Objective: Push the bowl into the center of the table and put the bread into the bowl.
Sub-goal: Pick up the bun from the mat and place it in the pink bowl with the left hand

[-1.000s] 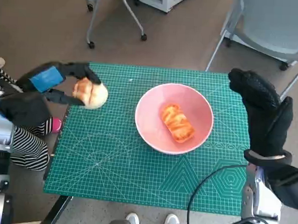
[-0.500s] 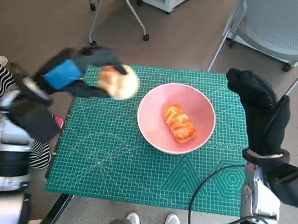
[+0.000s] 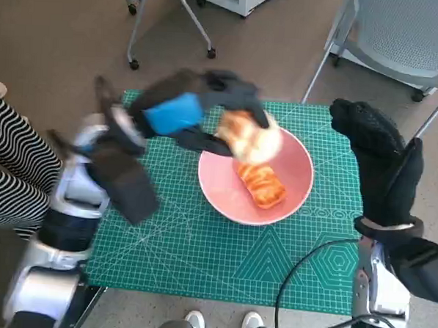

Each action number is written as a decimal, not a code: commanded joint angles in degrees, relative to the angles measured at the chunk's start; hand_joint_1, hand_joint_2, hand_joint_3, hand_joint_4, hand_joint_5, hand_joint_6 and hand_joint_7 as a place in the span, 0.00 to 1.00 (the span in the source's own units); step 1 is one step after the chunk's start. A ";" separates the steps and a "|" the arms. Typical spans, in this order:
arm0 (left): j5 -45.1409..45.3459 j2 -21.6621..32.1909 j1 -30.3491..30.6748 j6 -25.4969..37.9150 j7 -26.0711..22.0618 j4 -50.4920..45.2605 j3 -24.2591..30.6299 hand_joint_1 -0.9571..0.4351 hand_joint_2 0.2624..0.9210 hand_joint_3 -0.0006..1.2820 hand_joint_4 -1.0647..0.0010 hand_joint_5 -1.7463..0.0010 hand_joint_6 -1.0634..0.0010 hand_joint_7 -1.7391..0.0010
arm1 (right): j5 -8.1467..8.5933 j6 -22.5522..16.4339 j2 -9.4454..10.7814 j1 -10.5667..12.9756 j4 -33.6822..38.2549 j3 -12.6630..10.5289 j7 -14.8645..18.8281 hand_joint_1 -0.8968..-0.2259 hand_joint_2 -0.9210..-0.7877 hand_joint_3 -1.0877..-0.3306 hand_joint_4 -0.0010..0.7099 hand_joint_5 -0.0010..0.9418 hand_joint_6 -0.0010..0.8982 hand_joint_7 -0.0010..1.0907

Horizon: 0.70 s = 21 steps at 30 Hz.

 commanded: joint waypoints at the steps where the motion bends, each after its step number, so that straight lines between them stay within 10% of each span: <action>1: 1.62 -1.76 -2.26 0.06 -0.94 4.22 -2.31 0.69 0.96 0.01 0.18 0.44 0.34 0.38 | -1.02 1.12 0.04 1.76 -0.68 -0.26 -0.88 0.32 0.00 0.51 0.29 0.00 0.14 0.49; 10: 1.31 -2.03 -3.71 0.42 -7.45 10.10 -4.89 0.69 1.00 0.08 0.38 0.31 0.45 0.31 | -0.86 1.60 -0.08 2.74 -2.11 -0.96 -1.66 0.30 0.00 0.52 0.30 0.00 0.14 0.49; 15: 2.08 -1.67 -3.88 -0.08 -8.98 11.73 -5.31 0.64 0.83 0.03 0.51 0.83 0.52 0.73 | -1.61 1.26 -0.05 2.98 -2.06 -1.12 -2.29 0.30 0.00 0.52 0.30 0.00 0.14 0.49; 21: 2.95 -1.85 -2.33 -0.72 -7.18 12.35 -4.95 0.55 0.80 0.01 0.64 0.98 0.55 0.91 | -2.77 1.07 0.17 2.95 -1.75 -1.16 -3.02 0.31 0.00 0.52 0.30 0.00 0.14 0.49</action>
